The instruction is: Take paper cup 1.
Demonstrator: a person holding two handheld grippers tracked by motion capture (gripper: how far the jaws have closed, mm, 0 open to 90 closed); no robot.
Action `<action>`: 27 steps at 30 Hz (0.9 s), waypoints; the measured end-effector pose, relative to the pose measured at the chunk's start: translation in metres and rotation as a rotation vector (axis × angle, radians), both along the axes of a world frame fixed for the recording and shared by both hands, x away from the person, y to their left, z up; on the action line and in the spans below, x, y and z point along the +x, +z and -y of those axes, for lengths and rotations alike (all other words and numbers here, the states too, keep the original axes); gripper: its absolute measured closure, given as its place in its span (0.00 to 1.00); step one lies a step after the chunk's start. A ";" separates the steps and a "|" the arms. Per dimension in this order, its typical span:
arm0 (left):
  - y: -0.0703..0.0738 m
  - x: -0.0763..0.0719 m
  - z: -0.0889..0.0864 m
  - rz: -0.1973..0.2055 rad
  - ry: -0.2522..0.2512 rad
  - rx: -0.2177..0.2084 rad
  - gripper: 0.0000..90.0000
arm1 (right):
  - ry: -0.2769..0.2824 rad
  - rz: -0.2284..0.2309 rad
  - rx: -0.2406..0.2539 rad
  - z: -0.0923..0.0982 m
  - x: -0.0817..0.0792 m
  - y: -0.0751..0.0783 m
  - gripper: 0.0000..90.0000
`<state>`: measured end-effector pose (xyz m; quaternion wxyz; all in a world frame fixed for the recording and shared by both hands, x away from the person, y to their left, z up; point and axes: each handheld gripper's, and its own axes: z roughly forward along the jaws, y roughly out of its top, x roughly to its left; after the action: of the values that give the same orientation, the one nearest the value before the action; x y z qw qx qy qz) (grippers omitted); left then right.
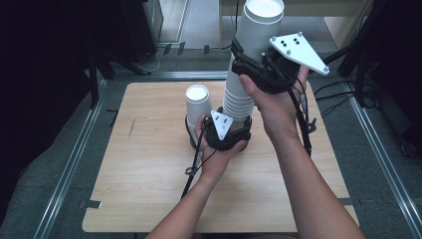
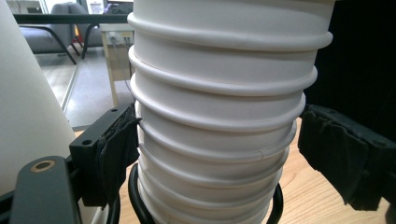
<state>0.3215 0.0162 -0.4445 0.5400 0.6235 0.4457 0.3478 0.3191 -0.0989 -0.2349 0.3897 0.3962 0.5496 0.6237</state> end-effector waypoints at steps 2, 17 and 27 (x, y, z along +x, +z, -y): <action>0.000 0.000 0.000 0.000 0.000 0.000 0.14 | -0.006 -0.005 0.004 0.005 -0.001 0.000 0.21; 0.001 0.000 -0.001 -0.008 -0.006 0.002 0.15 | -0.069 -0.015 0.007 0.048 -0.015 -0.011 0.21; 0.013 -0.010 -0.010 0.019 -0.069 -0.009 0.14 | -0.095 -0.028 -0.021 0.066 -0.026 -0.032 0.21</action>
<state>0.3114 0.0266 -0.4313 0.5588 0.6326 0.4205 0.3328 0.2928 -0.1646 -0.2664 0.4152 0.4267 0.5420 0.5931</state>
